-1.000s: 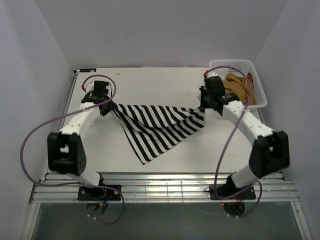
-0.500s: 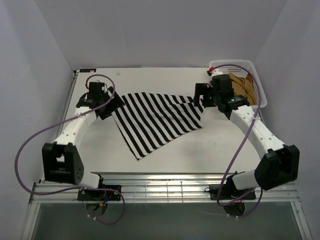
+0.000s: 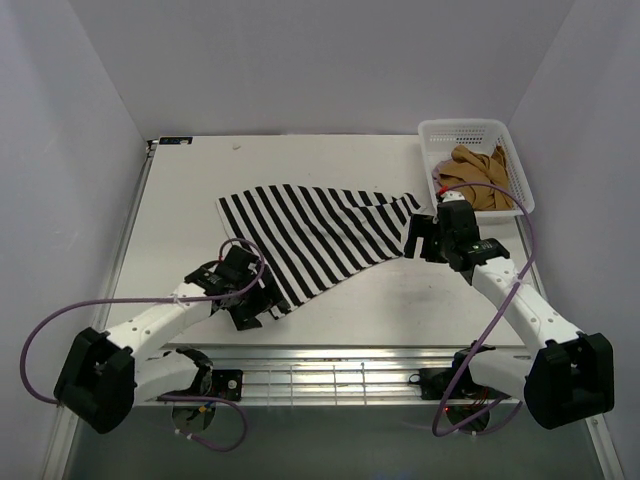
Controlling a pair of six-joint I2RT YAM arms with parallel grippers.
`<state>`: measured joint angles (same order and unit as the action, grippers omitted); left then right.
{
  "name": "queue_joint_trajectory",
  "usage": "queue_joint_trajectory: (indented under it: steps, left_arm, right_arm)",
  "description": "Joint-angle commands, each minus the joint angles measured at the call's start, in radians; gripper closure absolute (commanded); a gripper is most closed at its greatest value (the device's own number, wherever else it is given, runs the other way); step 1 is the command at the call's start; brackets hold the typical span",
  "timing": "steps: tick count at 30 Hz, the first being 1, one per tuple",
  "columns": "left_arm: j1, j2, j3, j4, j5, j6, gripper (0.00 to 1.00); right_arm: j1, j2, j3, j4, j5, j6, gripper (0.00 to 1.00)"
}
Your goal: Fold and stack the tank tops
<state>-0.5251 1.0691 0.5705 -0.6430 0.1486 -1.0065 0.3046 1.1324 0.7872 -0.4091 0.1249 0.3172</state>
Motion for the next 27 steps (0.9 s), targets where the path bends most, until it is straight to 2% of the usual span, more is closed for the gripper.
queue_joint_trajectory:
  steps: [1, 5, 8, 9, 14, 15, 18, 24, 26, 27]
  left_arm:
    - [-0.048, 0.086, 0.022, 0.023, -0.041, -0.081, 0.02]
    - [-0.067, 0.144, 0.042, 0.028, -0.073, -0.093, 0.02]
    - [-0.07, 0.172, 0.038, 0.045, -0.072, -0.092, 0.06]
    - [-0.07, 0.193, 0.037, 0.048, -0.073, -0.092, 0.12]
    - [-0.072, 0.256, 0.045, 0.069, -0.087, -0.092, 0.27]
    - [-0.073, 0.265, 0.049, 0.074, -0.089, -0.089, 0.33]
    - [-0.073, 0.298, 0.061, 0.085, -0.093, -0.081, 0.37]
    - [-0.075, 0.376, 0.091, 0.089, -0.119, -0.067, 0.62]
    - [-0.075, 0.394, 0.097, 0.088, -0.13, -0.063, 0.79]
    - [-0.075, 0.399, 0.103, 0.083, -0.133, -0.064, 0.92]
  right_arm:
    - [-0.013, -0.013, 0.009, 0.046, 0.019, 0.013, 0.1]
    - [-0.022, 0.016, 0.01, 0.047, 0.009, 0.01, 0.1]
    - [-0.027, 0.033, 0.01, 0.047, 0.01, 0.011, 0.1]
    - [-0.028, 0.038, 0.01, 0.047, 0.01, 0.013, 0.1]
    - [-0.033, 0.044, 0.007, 0.049, 0.019, 0.013, 0.1]
    - [-0.033, 0.043, 0.007, 0.047, 0.027, 0.014, 0.1]
    - [-0.036, 0.043, 0.003, 0.052, 0.038, 0.014, 0.1]
    - [-0.042, 0.063, -0.002, 0.059, 0.025, 0.007, 0.1]
    - [-0.045, 0.07, -0.002, 0.064, 0.021, -0.006, 0.1]
    - [-0.045, 0.073, -0.002, 0.066, 0.018, -0.007, 0.1]
